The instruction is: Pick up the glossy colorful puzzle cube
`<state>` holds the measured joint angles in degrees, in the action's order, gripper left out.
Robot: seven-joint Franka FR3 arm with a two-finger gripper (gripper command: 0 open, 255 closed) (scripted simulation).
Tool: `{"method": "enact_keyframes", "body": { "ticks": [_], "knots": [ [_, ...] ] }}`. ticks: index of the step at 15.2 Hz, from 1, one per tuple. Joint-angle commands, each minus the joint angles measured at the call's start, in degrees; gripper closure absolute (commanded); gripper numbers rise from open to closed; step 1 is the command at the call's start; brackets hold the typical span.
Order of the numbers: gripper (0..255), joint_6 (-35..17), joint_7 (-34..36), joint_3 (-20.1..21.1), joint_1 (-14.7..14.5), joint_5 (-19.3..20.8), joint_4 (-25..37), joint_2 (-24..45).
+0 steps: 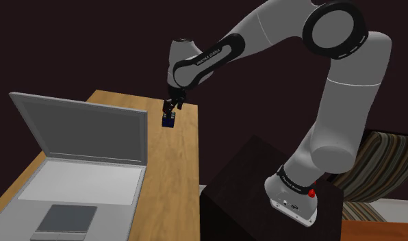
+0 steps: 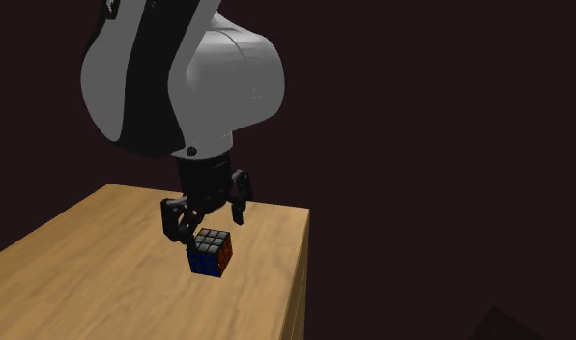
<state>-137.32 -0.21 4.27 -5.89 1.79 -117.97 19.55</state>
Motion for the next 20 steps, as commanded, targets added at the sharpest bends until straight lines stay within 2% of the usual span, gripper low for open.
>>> {"method": "enact_keyframes", "body": {
  "ticks": [1, 8, 9, 20],
  "knots": [
    [0, -0.9, 0.1, 0.0, -0.1, 0.2, 0.5, 1.3],
    [0, -4.3, 0.3, -0.2, -0.3, 0.5, 0.3, 4.5],
    [255, -4.3, 0.3, -0.2, -0.3, 0.5, 0.3, 4.5],
    [255, -3.1, 0.2, -0.2, -0.2, 0.4, 0.3, 3.3]
  ]
}}
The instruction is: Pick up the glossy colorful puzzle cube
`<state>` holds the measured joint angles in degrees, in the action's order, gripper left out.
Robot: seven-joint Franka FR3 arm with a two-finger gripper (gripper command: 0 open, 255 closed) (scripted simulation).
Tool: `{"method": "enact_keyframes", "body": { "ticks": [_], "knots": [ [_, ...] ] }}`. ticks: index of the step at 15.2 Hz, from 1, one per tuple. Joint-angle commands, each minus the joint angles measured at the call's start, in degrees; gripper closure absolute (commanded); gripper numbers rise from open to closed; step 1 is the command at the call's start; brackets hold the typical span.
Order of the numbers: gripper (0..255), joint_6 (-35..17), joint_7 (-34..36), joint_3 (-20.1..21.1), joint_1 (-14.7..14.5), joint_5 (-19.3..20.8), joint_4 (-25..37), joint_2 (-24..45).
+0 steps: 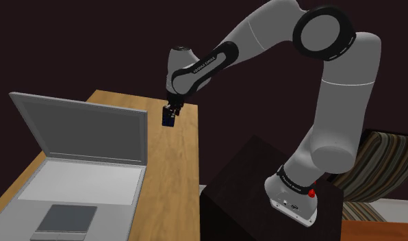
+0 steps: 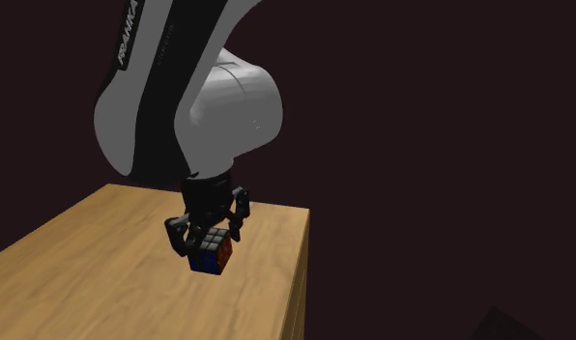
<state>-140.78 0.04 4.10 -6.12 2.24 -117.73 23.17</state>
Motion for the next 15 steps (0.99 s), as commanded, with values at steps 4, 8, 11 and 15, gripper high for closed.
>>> {"method": "enact_keyframes", "body": {
  "ticks": [4, 8, 11, 15],
  "knots": [
    [255, 2.9, -0.2, 0.2, 0.1, -0.3, 0.3, -2.5],
    [255, 5.4, -0.4, 0.3, 0.2, -0.5, 0.8, -4.6],
    [255, 7.4, -0.5, 0.3, 0.3, -0.7, 1.2, -6.1],
    [255, 8.8, -0.5, 0.4, 0.3, -0.8, 1.6, -7.1]
  ]
}}
